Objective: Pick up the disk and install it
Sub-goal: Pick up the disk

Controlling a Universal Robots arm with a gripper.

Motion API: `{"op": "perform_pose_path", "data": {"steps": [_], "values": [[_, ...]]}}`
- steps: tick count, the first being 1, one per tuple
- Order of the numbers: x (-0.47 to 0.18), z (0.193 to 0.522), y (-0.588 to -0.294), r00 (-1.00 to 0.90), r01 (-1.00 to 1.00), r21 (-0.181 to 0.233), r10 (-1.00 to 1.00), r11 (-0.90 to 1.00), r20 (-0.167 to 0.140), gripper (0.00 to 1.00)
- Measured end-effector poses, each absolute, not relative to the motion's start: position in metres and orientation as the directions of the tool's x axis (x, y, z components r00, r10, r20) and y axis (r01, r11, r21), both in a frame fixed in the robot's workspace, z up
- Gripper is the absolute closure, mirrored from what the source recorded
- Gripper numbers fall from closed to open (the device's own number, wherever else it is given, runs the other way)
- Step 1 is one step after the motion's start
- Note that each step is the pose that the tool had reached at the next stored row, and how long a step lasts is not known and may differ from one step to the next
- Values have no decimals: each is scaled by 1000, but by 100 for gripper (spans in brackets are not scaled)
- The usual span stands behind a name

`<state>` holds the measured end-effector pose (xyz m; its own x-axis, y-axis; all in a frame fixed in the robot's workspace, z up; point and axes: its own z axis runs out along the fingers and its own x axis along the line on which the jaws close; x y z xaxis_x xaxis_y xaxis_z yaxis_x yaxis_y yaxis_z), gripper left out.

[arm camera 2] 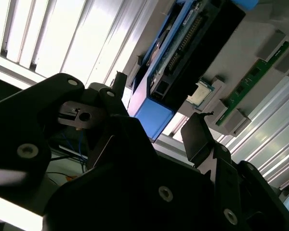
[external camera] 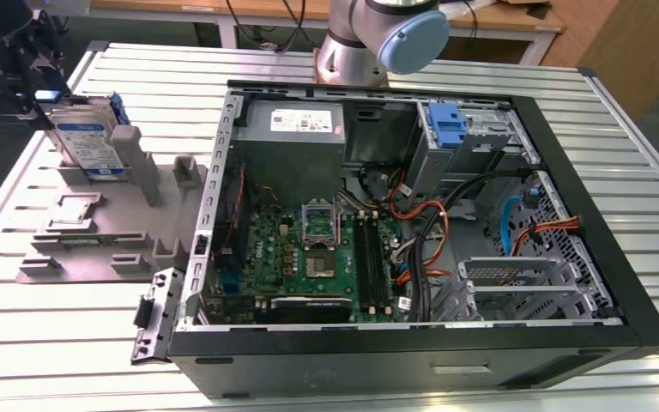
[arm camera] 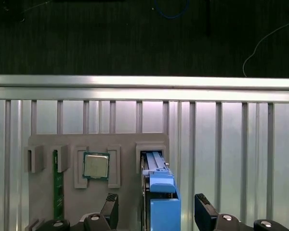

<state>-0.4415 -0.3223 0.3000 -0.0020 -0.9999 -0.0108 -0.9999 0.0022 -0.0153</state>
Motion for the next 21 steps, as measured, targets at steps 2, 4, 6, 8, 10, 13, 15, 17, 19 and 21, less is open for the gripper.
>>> {"op": "perform_pose_path", "data": {"steps": [2,4,6,8,10,13,15,17,19,21], "values": [[-442,300,-322,-2,-1000,-15,-1000,2,-11,28],[-442,300,-322,-2,-1000,-16,-1000,2,-11,28],[-442,299,-322,-2,-1000,-16,-1000,2,-11,28],[-445,298,-322,-2,-1000,-14,-1000,3,-11,28],[-446,295,-322,-2,-1000,-11,-1000,2,-11,28],[-445,294,-322,-3,-1000,-5,-1000,3,-12,28],[-445,294,-322,-3,-1000,-4,-1000,3,-12,28],[-445,294,-322,-3,-1000,-4,-1000,3,-12,28],[-445,294,-322,-3,-1000,-4,-1000,3,-12,28],[-444,294,-321,-3,-1000,-4,-1000,3,-12,28]]}}
